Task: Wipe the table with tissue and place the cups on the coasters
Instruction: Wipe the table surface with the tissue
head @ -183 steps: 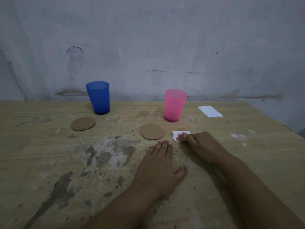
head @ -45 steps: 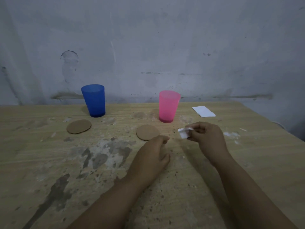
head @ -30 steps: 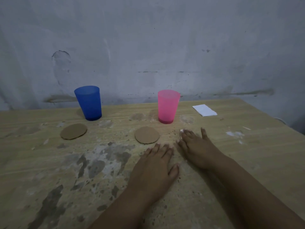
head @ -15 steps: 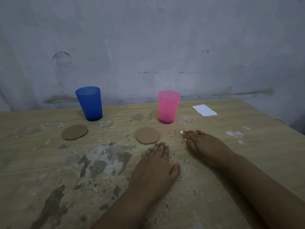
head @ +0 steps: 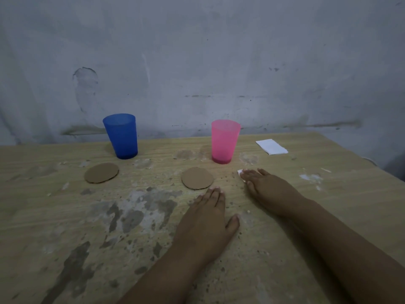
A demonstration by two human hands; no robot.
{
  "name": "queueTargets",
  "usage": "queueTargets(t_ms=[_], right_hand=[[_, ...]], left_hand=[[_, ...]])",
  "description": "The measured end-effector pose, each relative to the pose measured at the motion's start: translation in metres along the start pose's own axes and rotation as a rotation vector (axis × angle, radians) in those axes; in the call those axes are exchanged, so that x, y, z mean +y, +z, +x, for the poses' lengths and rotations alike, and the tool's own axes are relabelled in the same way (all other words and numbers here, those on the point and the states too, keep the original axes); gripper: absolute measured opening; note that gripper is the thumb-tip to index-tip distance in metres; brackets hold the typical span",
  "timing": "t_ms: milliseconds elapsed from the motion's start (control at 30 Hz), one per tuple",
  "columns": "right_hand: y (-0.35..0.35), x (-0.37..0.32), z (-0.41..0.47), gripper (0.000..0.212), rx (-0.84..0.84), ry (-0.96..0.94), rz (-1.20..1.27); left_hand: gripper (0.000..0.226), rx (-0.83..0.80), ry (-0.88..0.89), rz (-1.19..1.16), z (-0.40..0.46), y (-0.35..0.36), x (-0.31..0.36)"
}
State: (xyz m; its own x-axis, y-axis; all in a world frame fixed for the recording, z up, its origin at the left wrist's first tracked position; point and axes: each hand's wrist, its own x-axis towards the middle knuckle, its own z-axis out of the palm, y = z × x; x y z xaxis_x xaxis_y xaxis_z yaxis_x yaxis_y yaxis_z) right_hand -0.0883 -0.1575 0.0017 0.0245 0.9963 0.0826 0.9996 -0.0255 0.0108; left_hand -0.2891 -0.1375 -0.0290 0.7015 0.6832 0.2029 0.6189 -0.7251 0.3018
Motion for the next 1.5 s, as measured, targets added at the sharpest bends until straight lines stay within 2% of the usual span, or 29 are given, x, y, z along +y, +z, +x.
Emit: queueTargets(t_ms=[100,267,467,667,800,933,1067,1333,1500], right_hand=[[0.001,-0.007,0.021,0.047,-0.009,0.068,-0.024],[0.002,-0.024,0.043,0.039,0.040,0.069,0.049],[0.000,-0.029,0.047,0.031,0.139,0.130,-0.035],[-0.007,-0.047,0.040,0.027,0.195,-0.003,0.269],[-0.006,-0.048,0.017,0.032,0.133,-0.076,0.112],[-0.004,-0.039,-0.001,0.039,0.157,-0.069,0.034],[-0.003,-0.040,0.016,0.042,0.079,-0.021,-0.028],[-0.004,-0.011,0.040,0.035,0.085,0.103,-0.026],[0.000,-0.006,0.020,0.031,0.190,0.160,0.036]], left_hand=[[0.070,-0.001,0.003,0.000,0.000,0.000,0.001],[0.069,-0.009,0.013,0.008,0.001,-0.001,0.000],[0.069,0.000,0.012,0.003,0.000,-0.002,0.000],[0.069,0.010,0.017,0.009,0.000,-0.002,0.000],[0.070,0.012,0.020,-0.005,0.000,-0.002,-0.001],[0.069,0.005,0.018,-0.005,0.000,-0.002,-0.001],[0.069,0.009,0.013,0.003,0.000,-0.002,0.000],[0.068,-0.025,0.014,-0.002,0.000,-0.006,0.000],[0.068,-0.017,0.016,0.010,0.000,-0.004,-0.001]])
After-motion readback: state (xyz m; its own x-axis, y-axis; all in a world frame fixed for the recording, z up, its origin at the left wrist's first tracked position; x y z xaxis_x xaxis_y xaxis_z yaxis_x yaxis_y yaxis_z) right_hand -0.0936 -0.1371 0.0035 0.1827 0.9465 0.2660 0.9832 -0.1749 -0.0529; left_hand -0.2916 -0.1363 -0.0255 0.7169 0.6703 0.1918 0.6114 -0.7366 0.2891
